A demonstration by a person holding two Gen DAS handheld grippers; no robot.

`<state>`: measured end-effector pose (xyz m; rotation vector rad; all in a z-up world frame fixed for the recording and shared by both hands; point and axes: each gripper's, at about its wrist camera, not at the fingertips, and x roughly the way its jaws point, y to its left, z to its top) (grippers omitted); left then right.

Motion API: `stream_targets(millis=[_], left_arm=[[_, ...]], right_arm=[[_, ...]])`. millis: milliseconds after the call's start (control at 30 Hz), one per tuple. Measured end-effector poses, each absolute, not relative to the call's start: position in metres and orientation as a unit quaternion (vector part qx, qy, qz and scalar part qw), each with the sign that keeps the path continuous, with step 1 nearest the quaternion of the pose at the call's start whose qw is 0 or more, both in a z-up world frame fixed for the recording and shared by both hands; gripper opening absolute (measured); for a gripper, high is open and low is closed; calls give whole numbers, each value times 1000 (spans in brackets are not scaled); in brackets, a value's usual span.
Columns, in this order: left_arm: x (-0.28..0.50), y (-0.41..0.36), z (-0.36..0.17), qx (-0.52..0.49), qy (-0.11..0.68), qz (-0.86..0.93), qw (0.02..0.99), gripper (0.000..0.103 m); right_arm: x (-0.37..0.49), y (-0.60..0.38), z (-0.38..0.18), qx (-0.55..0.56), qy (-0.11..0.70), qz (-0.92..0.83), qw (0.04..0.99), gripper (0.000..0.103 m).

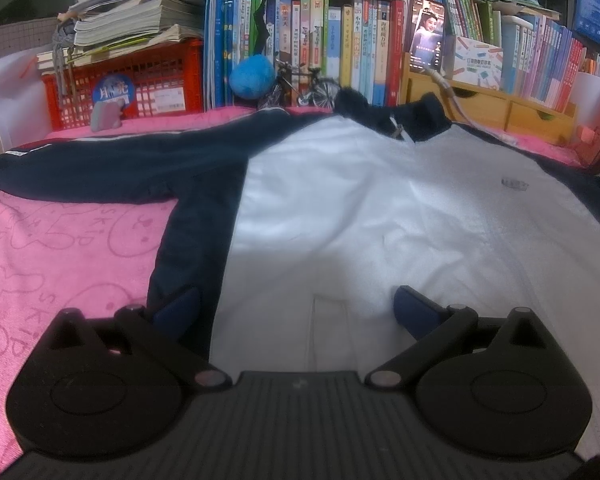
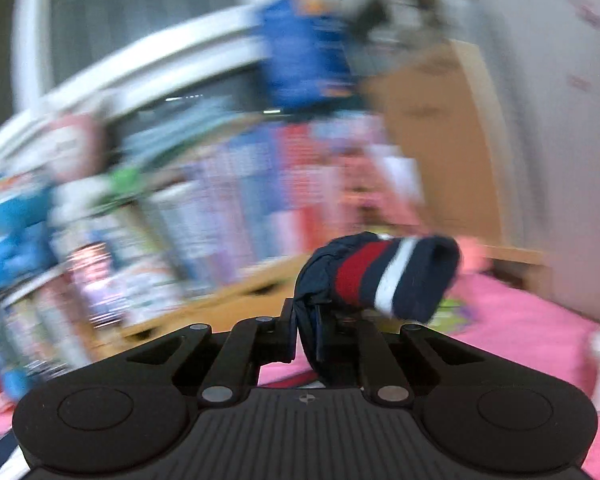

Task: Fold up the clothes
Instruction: 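Grasp the striped cuff of the navy sleeve with the right tool and lift, then fold the striped-cuff sleeve over the white front with the right tool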

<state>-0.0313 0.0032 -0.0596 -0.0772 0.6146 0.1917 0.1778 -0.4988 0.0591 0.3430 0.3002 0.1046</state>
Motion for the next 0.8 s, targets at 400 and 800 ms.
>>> stream_targets(millis=[400, 800], left_arm=[[-37, 7, -60, -52, 290, 86, 952, 103], [-41, 10, -60, -70, 277, 79, 955, 103]], right_arm=[[157, -177, 31, -20, 246, 366, 897, 12], [112, -176, 11, -54, 276, 387, 878, 60]])
